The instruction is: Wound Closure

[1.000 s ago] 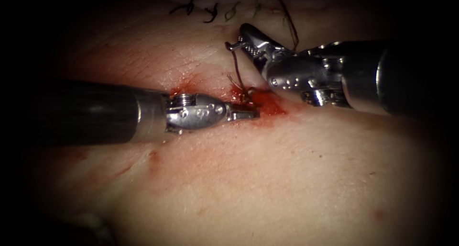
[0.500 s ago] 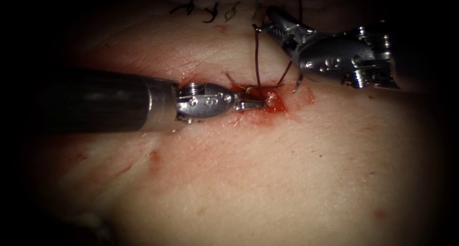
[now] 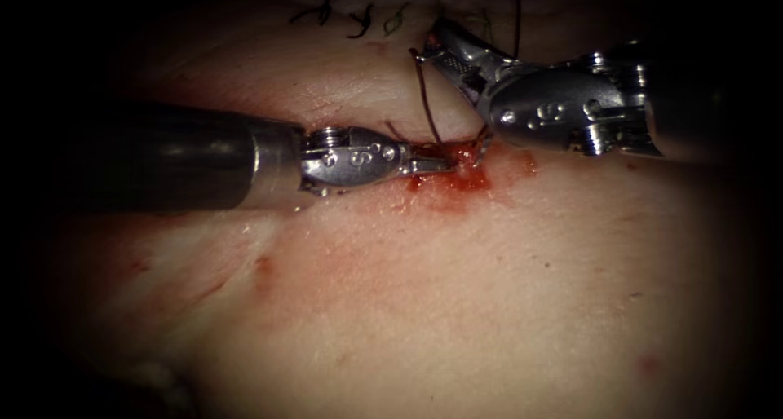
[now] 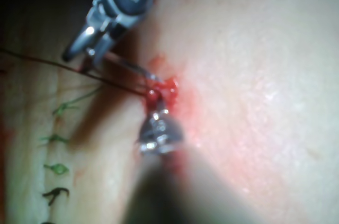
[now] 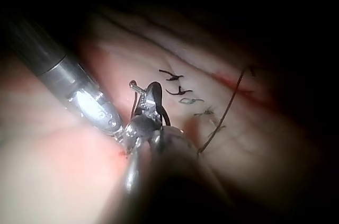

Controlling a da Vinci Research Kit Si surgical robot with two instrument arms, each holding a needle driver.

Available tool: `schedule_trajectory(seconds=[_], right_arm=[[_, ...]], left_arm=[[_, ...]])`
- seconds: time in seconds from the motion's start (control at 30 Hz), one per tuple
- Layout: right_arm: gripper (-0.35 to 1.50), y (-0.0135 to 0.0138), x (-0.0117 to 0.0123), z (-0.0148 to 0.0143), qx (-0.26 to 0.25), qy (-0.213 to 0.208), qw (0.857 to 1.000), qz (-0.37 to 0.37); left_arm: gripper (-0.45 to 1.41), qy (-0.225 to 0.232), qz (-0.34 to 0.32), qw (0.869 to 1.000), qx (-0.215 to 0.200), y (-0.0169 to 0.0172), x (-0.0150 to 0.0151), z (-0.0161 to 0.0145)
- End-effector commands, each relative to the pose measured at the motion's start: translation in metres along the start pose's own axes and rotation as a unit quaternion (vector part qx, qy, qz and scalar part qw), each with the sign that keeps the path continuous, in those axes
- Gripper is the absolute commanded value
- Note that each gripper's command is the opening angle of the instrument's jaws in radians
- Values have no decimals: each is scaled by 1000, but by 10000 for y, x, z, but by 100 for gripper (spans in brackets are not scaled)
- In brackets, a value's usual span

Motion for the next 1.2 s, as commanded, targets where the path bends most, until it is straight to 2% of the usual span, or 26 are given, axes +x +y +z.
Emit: schedule_trajectory(seconds=[0.03,0.2,0.53,0.8,1.2], right_arm=[[-35,-7,1,6,1,1,1000,2],[-35,-13,3,6,-1,1,1000,0],[-35,-30,-5,13,-6,3,1000,-9],[-35,-38,-12,21,-10,4,1000,-13],[-35,-71,-38,39,-5,0,999,-36]], left_arm=[[-6,-2,-1,1000,-1,-1,-3,9],[-10,-9,0,1000,2,-12,-6,20],[-23,-41,9,999,-10,-24,-34,45],[-18,-52,9,998,-22,-25,-46,44],[-16,-50,7,998,-25,-23,-41,39]])
